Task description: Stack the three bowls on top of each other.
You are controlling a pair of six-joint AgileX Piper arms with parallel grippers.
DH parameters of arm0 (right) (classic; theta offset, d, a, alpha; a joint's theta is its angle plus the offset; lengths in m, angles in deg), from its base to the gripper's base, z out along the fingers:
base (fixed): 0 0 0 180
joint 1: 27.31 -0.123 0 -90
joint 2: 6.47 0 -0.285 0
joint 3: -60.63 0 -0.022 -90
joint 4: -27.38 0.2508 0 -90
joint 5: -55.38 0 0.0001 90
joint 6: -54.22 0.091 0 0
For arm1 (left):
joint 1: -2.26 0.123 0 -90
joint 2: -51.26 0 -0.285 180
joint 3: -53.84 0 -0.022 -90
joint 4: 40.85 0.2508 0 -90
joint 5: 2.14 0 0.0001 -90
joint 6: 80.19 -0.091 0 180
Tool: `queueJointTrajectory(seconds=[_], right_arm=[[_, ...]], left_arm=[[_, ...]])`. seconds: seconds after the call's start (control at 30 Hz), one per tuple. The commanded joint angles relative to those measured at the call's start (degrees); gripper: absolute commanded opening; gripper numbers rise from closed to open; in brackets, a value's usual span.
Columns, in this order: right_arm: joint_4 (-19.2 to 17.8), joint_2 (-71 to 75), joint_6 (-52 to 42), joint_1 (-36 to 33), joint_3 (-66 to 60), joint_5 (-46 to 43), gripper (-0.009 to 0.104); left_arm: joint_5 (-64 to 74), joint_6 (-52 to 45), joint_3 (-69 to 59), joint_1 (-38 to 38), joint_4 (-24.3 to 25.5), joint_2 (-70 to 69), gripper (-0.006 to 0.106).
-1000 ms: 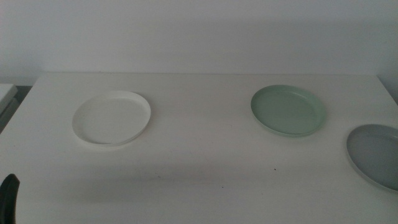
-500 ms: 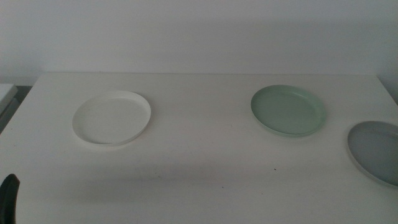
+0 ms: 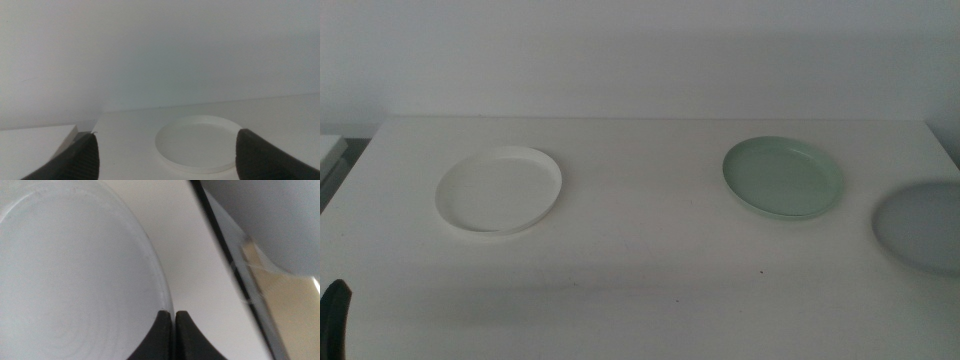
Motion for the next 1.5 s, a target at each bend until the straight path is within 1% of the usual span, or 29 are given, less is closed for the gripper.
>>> queueJointTrajectory(seconds=[0.0,0.03,0.17,0.23,0.33,0.47,0.57,0.67,0.8,0.9,1.2,1.47], right_arm=[[4.92,4.59,-2.58,-2.64,1.52,2.35,-0.002],[6.14,5.65,-2.71,-4.58,3.0,3.76,-0.002],[8.89,5.96,-1.62,-13.37,10.74,11.8,-0.002],[10.07,4.9,-1.13,-18.53,14.45,13.65,-0.002],[10.37,3.09,0.24,-25.84,17.66,12.81,-0.002],[11.06,-0.46,2.0,-33.95,18.82,10.13,-0.002],[11.06,-3.2,2.42,-38.69,18.82,8.78,-0.002],[11.06,-5.87,2.67,-41.88,18.82,6.99,-0.002],[11.06,-9.0,2.67,-44.33,18.82,3.29,-0.002],[11.57,-10.98,2.67,-44.34,18.82,1.64,-0.002],[12.16,-14.84,2.44,-44.34,18.82,0.95,-0.002],[12.3,-16.89,2.08,-44.34,18.82,-1.86,-0.002]], left_arm=[[-0.89,0.08,0.02,-0.19,0.0,-0.15,0.094],[-0.89,0.08,0.02,-0.19,0.0,-0.15,0.094],[-0.89,0.08,0.02,-0.19,0.0,-0.15,0.094],[-0.89,0.08,0.02,-0.19,0.0,-0.15,0.094],[-0.89,0.08,0.02,-0.19,0.0,-0.15,0.094],[-0.89,0.08,0.02,-0.19,0.0,-0.15,0.094],[-0.89,0.08,0.02,-0.19,0.0,-0.15,0.094],[-0.89,0.08,0.02,-0.19,0.0,-0.15,0.094],[-0.89,0.08,0.02,-0.19,0.0,-0.15,0.094],[-0.89,0.08,0.02,-0.19,0.0,-0.15,0.094],[-0.89,0.08,0.02,-0.19,0.0,-0.15,0.094],[-0.79,0.08,0.02,-0.18,0.0,-0.15,0.094]])
